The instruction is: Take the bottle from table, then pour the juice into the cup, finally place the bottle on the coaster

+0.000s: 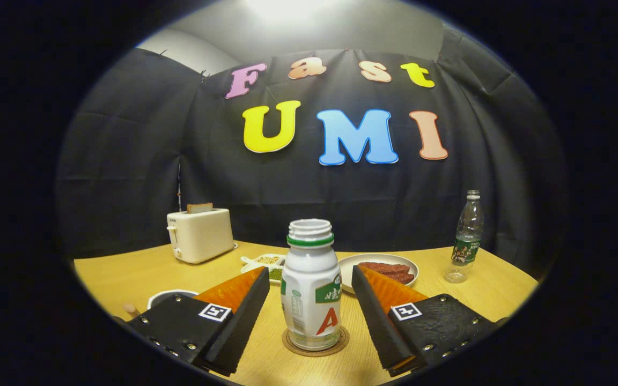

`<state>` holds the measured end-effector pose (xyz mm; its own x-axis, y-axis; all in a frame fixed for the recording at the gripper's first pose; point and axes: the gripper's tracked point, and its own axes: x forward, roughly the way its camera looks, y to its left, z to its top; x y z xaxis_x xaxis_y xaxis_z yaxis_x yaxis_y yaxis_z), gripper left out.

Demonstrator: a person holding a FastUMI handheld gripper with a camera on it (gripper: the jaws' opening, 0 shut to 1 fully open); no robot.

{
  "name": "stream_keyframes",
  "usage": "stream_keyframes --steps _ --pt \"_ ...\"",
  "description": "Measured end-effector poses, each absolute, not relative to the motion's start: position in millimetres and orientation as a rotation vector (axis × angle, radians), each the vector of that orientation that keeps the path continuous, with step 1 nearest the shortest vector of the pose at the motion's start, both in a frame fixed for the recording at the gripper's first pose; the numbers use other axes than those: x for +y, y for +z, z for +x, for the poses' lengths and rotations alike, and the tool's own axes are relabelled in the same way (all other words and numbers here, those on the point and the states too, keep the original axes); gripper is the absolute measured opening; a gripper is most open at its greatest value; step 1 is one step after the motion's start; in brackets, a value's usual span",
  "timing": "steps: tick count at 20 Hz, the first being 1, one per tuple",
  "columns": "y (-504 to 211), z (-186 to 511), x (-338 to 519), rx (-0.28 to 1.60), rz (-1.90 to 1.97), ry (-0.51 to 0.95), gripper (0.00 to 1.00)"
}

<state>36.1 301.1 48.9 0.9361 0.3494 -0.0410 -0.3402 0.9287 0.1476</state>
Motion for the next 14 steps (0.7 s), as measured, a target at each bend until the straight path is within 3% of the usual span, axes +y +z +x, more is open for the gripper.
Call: stream_keyframes --steps 8,14 --pt "143.8 8.5 264.2 -0.085 0.138 0.329 0.93" --pt "166.1 -0.8 208.5 -0.132 0.172 0.259 0.93"
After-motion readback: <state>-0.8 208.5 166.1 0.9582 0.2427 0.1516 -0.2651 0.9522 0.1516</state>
